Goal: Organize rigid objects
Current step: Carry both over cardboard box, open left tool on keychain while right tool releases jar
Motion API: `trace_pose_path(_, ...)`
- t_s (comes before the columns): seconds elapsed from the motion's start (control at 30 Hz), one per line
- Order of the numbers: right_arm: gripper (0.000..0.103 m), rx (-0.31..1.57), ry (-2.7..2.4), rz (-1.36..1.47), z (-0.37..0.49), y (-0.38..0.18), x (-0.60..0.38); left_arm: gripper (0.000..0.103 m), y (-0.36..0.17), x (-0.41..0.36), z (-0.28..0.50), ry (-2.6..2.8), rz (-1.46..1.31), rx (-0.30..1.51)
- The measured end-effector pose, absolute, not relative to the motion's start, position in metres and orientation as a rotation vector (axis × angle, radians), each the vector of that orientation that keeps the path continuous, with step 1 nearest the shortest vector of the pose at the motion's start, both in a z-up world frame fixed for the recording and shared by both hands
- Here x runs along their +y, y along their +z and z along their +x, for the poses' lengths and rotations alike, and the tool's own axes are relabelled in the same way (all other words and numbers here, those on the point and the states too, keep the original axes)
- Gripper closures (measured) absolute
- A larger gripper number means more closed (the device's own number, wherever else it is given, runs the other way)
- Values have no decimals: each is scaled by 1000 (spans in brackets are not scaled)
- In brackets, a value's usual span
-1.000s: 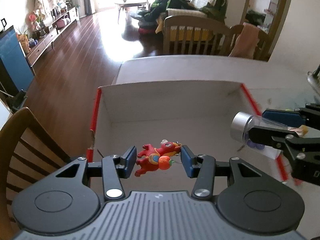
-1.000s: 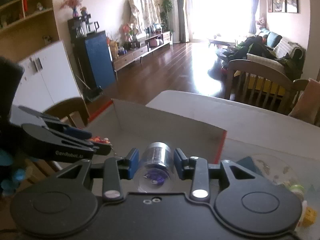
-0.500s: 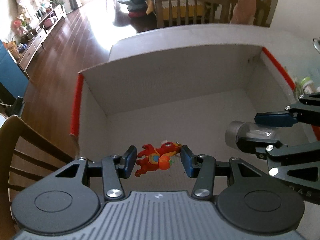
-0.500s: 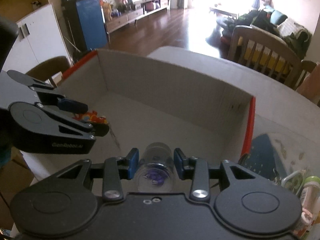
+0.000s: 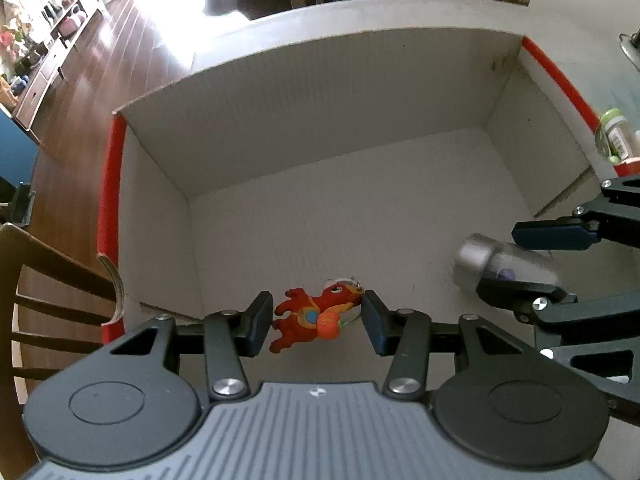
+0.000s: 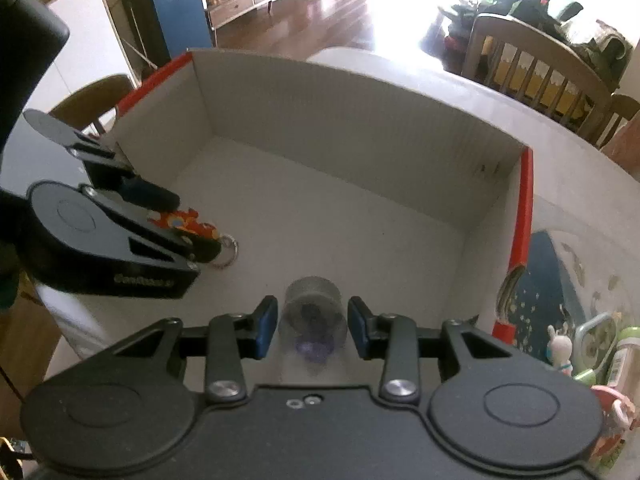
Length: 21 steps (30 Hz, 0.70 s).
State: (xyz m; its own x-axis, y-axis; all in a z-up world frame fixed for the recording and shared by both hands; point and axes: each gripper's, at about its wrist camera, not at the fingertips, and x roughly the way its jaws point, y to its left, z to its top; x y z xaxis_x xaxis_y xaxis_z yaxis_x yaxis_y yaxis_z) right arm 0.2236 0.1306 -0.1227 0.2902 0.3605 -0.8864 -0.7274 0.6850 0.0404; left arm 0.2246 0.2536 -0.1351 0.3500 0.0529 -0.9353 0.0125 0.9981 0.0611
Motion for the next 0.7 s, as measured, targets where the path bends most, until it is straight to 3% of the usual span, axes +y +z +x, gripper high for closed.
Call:
trace_pose_path(0.43, 61, 1003, 781, -328, 213, -92, 112, 48, -107, 254, 198, 14, -52, 1128)
trace_pose_path(0.7, 52, 938, 821, -259, 200, -58, 90, 48, -70, 255, 170, 28, -101, 1024)
